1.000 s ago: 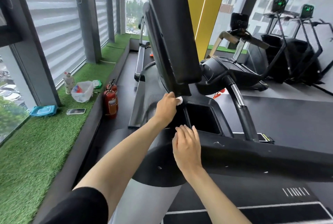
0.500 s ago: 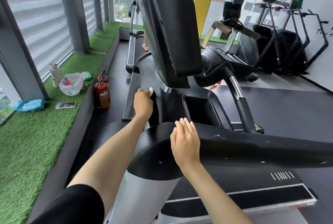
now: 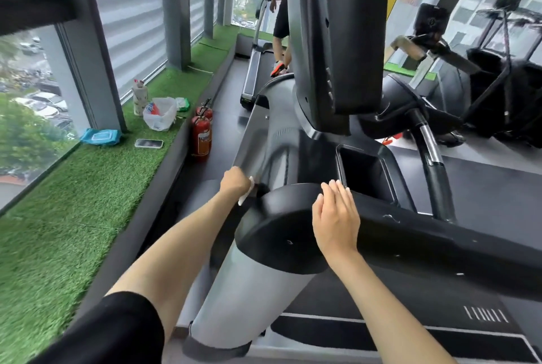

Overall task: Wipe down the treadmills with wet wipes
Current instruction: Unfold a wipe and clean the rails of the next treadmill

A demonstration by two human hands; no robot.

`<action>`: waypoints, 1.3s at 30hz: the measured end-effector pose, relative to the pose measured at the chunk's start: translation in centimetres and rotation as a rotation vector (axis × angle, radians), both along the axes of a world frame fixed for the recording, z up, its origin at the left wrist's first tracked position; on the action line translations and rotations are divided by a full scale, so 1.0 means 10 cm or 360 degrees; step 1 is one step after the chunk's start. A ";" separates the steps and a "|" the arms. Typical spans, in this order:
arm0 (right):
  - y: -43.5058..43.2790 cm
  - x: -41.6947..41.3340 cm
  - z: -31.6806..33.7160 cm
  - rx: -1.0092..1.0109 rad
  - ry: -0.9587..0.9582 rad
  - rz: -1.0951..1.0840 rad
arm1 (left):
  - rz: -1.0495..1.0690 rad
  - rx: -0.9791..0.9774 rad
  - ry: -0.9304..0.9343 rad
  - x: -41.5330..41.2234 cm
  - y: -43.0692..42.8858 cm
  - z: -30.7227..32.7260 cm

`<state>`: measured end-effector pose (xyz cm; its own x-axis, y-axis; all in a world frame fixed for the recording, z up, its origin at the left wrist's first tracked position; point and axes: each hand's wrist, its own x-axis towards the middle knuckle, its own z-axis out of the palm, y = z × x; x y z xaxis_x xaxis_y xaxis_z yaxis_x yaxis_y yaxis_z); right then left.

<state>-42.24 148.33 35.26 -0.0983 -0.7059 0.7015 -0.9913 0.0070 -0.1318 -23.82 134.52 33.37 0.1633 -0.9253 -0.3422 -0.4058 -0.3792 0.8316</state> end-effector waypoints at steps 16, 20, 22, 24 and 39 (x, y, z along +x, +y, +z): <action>0.02 0.61 -0.18 0.0323 0.0539 0.0317 | 0.0262 -0.0070 0.0109 0.09 1.16 -0.40; 0.01 0.58 -0.24 0.0308 0.0500 0.0343 | 0.0315 -0.0601 0.0169 -0.29 1.41 -0.19; 0.01 0.57 -0.27 0.0269 0.0491 0.0373 | 0.0296 -0.0700 0.0144 -0.25 1.45 -0.28; 0.02 0.56 -0.27 0.0252 0.0479 0.0392 | 0.0438 -0.0431 0.0167 -0.16 1.38 -0.43; 0.03 0.39 -0.29 0.0212 0.0644 0.0543 | 0.0752 -0.0286 0.0391 -0.27 1.39 -0.58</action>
